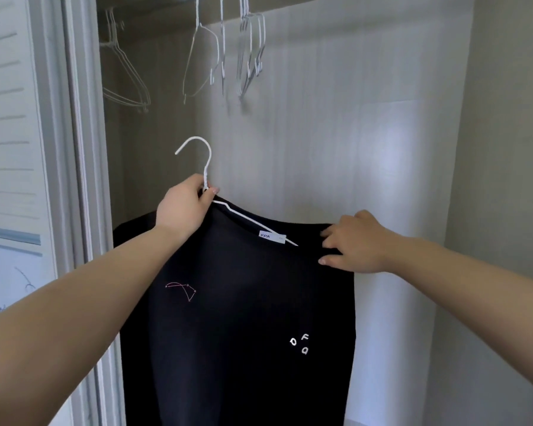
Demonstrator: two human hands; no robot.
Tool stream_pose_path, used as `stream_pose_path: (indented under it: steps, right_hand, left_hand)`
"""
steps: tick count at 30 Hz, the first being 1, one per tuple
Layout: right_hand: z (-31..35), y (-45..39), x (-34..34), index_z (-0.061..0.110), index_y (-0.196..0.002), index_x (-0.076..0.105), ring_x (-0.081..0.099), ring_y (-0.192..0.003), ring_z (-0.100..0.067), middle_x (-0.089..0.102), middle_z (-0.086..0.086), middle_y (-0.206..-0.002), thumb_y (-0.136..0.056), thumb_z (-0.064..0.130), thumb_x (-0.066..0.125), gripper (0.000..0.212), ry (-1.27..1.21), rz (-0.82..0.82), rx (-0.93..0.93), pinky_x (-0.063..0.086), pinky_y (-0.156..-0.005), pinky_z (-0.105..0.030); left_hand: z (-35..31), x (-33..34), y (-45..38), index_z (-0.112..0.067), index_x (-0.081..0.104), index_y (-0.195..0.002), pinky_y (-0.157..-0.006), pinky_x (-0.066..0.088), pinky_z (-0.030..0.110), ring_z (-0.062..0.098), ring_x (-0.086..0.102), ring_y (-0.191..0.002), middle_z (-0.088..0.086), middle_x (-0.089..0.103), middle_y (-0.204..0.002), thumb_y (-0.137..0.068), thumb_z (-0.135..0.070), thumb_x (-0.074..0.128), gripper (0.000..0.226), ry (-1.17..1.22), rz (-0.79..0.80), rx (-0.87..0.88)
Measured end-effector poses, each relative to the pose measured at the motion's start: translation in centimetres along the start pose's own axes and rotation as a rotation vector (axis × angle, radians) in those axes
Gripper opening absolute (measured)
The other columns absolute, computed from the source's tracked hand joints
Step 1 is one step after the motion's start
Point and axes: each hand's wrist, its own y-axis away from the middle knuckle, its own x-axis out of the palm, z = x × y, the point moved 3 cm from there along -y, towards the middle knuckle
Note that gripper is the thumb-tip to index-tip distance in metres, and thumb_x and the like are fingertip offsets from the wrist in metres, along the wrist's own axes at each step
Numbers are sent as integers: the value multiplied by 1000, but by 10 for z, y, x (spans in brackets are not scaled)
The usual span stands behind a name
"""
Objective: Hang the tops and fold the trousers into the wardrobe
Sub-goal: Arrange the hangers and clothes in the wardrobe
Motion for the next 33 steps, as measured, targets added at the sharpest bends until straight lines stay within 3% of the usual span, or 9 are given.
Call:
stream_pose_path:
  steps: [4,8,12,18,22,26,29,31,33]
  right_hand:
    - [4,-7,-26,28,-107,63,49,-105,-20,62,7,-114,-96,49,37,35,65,-130,-78,26,-85,-34]
    - [12,-14,-40,28,-101,65,49,-84,-17,65,5,-89,-96,45,40,30,67,-224,-139,24,-78,-31]
    - [3,-7,-44,25,-102,63,53,-81,-20,65,3,-89,-97,42,40,29,139,-283,-151,25,-75,-30]
    - [-19,4,-49,27,-103,62,56,-90,-18,65,6,-93,-96,51,34,38,207,-263,-141,28,-79,-30]
    - [-38,24,-42,23,-99,60,55,-92,-18,62,6,-94,-97,54,31,42,239,-234,-101,28,-77,-29]
    - [-50,37,-33,23,-105,65,50,-105,-18,58,6,-114,-94,55,38,44,165,-169,-68,26,-78,-28]
    - [-62,51,-28,20,-102,69,45,-117,-17,50,8,-128,-90,54,50,40,-24,-127,25,31,-90,-27]
    - [-65,56,-26,22,-95,67,52,-109,-17,51,11,-117,-88,52,54,33,-209,-71,108,40,-88,-28]
    - [-60,55,-29,26,-86,58,57,-89,-19,58,8,-93,-89,50,55,25,-288,-53,134,44,-71,-29]
  left_hand:
    - [-19,10,4,-20,53,-87,-65,38,32,22,53,-81,-6,55,-77,-94,-43,50,24,-27,-10,26]
    - [-48,29,5,-23,59,-86,-68,40,31,18,54,-80,-8,57,-76,-91,-46,54,24,171,75,37]
    - [-64,31,6,-21,59,-87,-71,45,34,18,57,-79,-3,62,-78,-90,-50,54,29,223,86,65]
    - [-41,42,13,-25,59,-84,-74,49,34,17,62,-78,-6,64,-85,-81,-68,52,44,261,220,-60]
    - [-14,43,18,-8,58,-76,-65,41,31,19,55,-70,0,57,-71,-82,-67,52,60,189,279,-119]
    - [-4,43,18,-12,42,-63,-58,36,31,20,49,-62,1,47,-62,-82,-71,46,62,66,283,-170]
    - [6,38,17,-9,47,-67,-58,38,31,25,55,-66,5,54,-64,-80,-76,42,68,2,238,-188]
    - [6,37,18,-8,49,-70,-58,39,31,26,57,-68,7,57,-67,-79,-77,42,70,-10,227,-178]
    - [-2,39,19,-9,44,-67,-57,36,31,24,52,-63,5,51,-64,-80,-76,43,68,14,229,-163]
